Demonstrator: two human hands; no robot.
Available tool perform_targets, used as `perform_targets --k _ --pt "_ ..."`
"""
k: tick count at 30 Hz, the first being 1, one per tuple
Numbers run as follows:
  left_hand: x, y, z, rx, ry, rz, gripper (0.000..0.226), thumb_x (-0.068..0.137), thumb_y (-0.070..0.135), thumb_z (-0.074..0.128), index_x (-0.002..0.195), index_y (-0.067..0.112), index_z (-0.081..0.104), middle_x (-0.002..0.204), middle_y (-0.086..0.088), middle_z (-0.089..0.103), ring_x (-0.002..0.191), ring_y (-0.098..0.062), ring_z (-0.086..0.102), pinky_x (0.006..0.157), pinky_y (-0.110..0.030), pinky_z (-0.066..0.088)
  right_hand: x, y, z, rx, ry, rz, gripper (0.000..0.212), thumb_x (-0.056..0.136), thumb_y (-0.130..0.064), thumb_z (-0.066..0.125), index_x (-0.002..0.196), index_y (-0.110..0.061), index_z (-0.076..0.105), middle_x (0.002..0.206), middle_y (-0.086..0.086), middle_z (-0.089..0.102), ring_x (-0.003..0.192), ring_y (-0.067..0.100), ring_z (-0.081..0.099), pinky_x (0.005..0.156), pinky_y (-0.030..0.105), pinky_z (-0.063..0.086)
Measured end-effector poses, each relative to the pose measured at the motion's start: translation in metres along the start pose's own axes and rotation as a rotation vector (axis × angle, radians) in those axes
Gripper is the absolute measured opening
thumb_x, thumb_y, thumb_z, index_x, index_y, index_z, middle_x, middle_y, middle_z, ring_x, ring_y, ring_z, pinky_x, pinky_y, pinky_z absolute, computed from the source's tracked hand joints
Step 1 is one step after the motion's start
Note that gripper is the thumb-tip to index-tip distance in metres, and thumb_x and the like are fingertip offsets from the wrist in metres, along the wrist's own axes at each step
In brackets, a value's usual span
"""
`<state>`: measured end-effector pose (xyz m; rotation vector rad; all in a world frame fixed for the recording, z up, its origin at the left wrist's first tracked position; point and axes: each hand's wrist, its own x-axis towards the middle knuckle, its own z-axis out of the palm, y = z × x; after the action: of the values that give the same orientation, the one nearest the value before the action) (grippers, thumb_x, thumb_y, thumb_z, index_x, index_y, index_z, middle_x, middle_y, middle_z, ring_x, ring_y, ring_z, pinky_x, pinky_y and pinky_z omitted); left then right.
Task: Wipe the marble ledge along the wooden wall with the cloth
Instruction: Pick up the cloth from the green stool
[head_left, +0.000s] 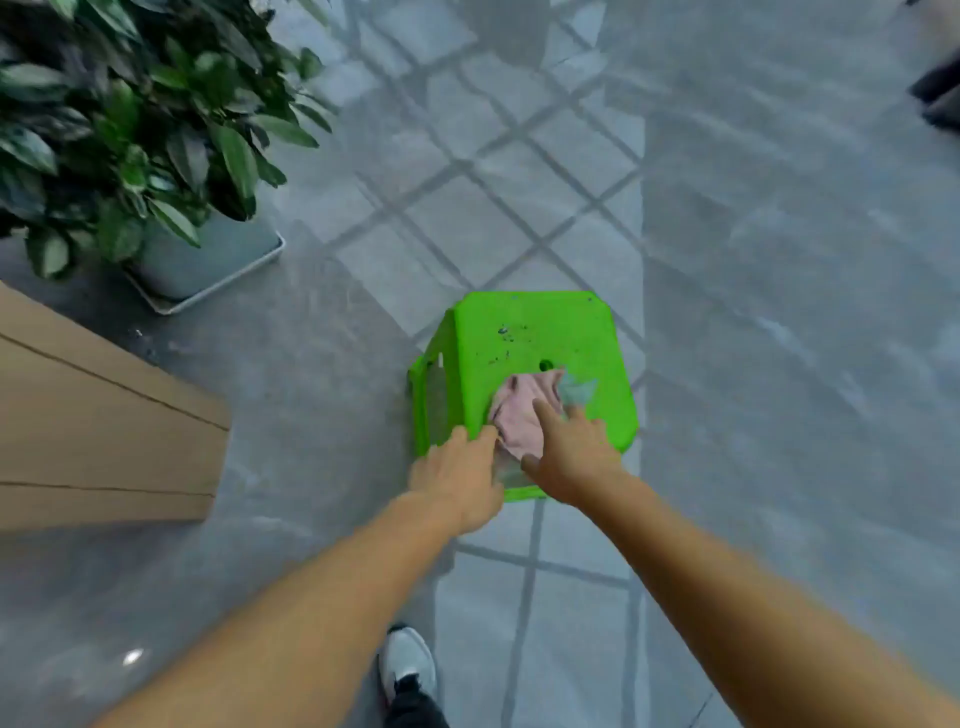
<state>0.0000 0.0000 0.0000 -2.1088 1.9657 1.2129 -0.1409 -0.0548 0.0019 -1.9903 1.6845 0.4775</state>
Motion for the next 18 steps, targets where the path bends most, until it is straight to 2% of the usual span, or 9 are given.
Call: perform_targets --k 2,4,6,7,9,10,12,15,18 --pt "0.039 -0.002 0.021 -0.129 0.139 -0.020 0.060 0.090 0.038 0.057 0.144 0.036 0.029 0.124 -0.013 0.050 0.112 -0.042 0.060 0.088 -0.048 0.050 0.038 0.017 0.019 0.067 0.121 -0.011 0.083 0.084 -0.041 0.066 0.153 -0.024 0.025 0.152 0.023 0.031 0.139 0.039 0.033 0.106 0.045 0.031" --pt "0.073 -0.010 0.046 -0.297 0.171 -0.034 0.077 0.088 0.038 0.061 0.144 0.054 0.011 0.119 -0.012 0.050 0.106 -0.041 0.061 0.088 -0.047 0.053 0.072 0.033 0.040 0.156 0.166 -0.017 0.086 0.080 -0.036 0.071 0.153 -0.020 0.028 0.158 0.021 0.024 0.147 0.031 0.021 0.109 0.040 0.023" --pt "0.096 -0.023 0.075 -0.465 0.153 -0.058 0.086 0.085 0.039 0.064 0.140 0.065 0.004 0.111 -0.009 0.048 0.099 -0.038 0.061 0.087 -0.045 0.053 0.095 0.042 0.069 0.255 0.198 0.053 0.085 0.075 -0.032 0.075 0.149 -0.019 0.036 0.158 0.017 0.025 0.144 0.030 0.026 0.106 0.031 0.019" --pt "0.102 -0.030 0.086 -0.508 0.181 -0.046 0.085 0.083 0.038 0.065 0.142 0.063 0.009 0.106 -0.006 0.047 0.094 -0.036 0.061 0.085 -0.043 0.053 0.100 0.042 0.080 0.312 0.246 0.086 0.082 0.073 -0.030 0.077 0.146 -0.018 0.042 0.155 0.017 0.029 0.139 0.031 0.032 0.104 0.028 0.020" --pt "0.111 -0.043 0.098 -0.568 0.300 -0.013 0.073 0.080 0.026 0.068 0.144 0.043 0.037 0.094 -0.001 0.049 0.087 -0.032 0.061 0.081 -0.041 0.054 0.101 0.031 0.095 0.420 0.366 0.040 0.066 0.070 -0.018 0.076 0.133 -0.013 0.058 0.138 0.017 0.045 0.124 0.032 0.047 0.099 0.022 0.029" --pt "0.112 -0.049 0.102 -0.664 0.328 -0.017 0.064 0.078 0.016 0.068 0.137 0.033 0.050 0.086 0.001 0.051 0.082 -0.031 0.062 0.077 -0.042 0.056 0.098 0.023 0.103 0.465 0.407 0.000 0.056 0.069 -0.010 0.073 0.125 -0.010 0.064 0.124 0.017 0.053 0.114 0.031 0.053 0.091 0.017 0.032" --pt "0.098 -0.066 0.105 -0.950 0.312 -0.074 0.049 0.075 0.002 0.063 0.115 0.029 0.060 0.075 -0.001 0.059 0.071 -0.035 0.064 0.069 -0.051 0.060 0.084 -0.006 0.115 0.508 0.448 -0.070 0.048 0.067 -0.003 0.066 0.114 -0.009 0.069 0.101 0.011 0.055 0.096 0.027 0.055 0.079 0.013 0.032" --pt "0.053 -0.124 0.122 -1.168 0.353 -0.276 0.029 0.077 0.002 0.057 0.097 0.023 0.056 0.082 -0.022 0.068 0.075 -0.046 0.067 0.067 -0.060 0.060 0.061 -0.067 0.146 0.523 0.334 -0.188 0.052 0.061 -0.003 0.065 0.111 -0.015 0.072 0.093 0.002 0.052 0.084 0.017 0.051 0.075 0.009 0.031" --pt "0.009 -0.202 0.149 -1.224 0.423 -0.432 0.022 0.079 0.008 0.062 0.089 0.028 0.059 0.077 -0.010 0.068 0.063 -0.025 0.066 0.053 -0.042 0.061 0.054 -0.128 0.198 0.548 0.118 -0.208 0.041 0.061 -0.005 0.069 0.101 -0.017 0.075 0.084 0.002 0.058 0.079 0.021 0.056 0.067 0.015 0.032"
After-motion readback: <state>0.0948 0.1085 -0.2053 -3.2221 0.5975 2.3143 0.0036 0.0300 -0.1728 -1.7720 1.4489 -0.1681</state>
